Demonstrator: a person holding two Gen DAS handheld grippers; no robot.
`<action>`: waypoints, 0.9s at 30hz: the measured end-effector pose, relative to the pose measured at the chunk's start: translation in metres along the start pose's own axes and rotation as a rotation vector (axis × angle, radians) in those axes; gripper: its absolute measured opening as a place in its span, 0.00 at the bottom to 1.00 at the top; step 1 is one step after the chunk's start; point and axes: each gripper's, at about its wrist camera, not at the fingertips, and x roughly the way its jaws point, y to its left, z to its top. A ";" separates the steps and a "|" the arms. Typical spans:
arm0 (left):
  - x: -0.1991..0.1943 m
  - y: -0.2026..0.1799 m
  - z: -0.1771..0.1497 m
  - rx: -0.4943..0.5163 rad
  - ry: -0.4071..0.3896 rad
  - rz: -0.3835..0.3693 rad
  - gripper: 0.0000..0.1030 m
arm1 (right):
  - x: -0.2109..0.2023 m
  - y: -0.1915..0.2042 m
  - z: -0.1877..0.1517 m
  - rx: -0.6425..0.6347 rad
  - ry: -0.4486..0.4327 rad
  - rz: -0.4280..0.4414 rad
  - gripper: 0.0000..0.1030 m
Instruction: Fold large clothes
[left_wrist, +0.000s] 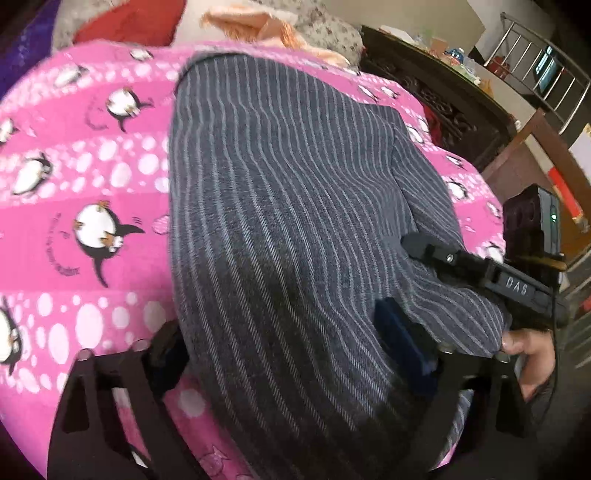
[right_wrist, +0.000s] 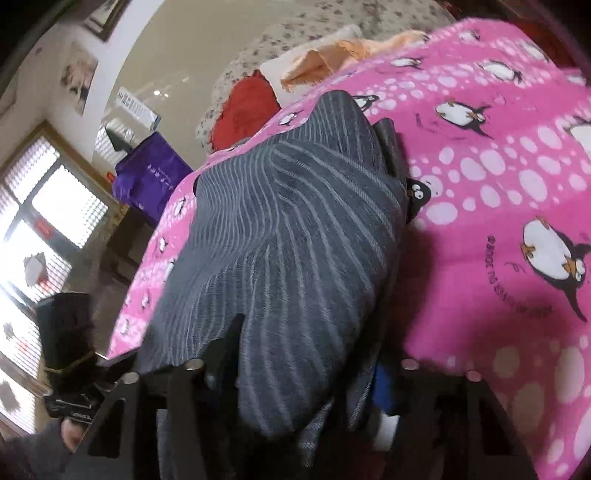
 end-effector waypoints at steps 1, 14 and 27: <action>-0.003 -0.003 -0.003 0.006 -0.025 0.019 0.77 | -0.001 0.001 -0.006 -0.011 -0.010 -0.006 0.49; -0.059 0.069 0.004 0.022 -0.129 0.054 0.42 | 0.037 0.042 -0.017 0.143 0.031 0.153 0.43; -0.073 0.138 -0.019 -0.184 -0.063 0.052 0.80 | 0.046 0.108 -0.021 0.008 0.057 0.045 0.51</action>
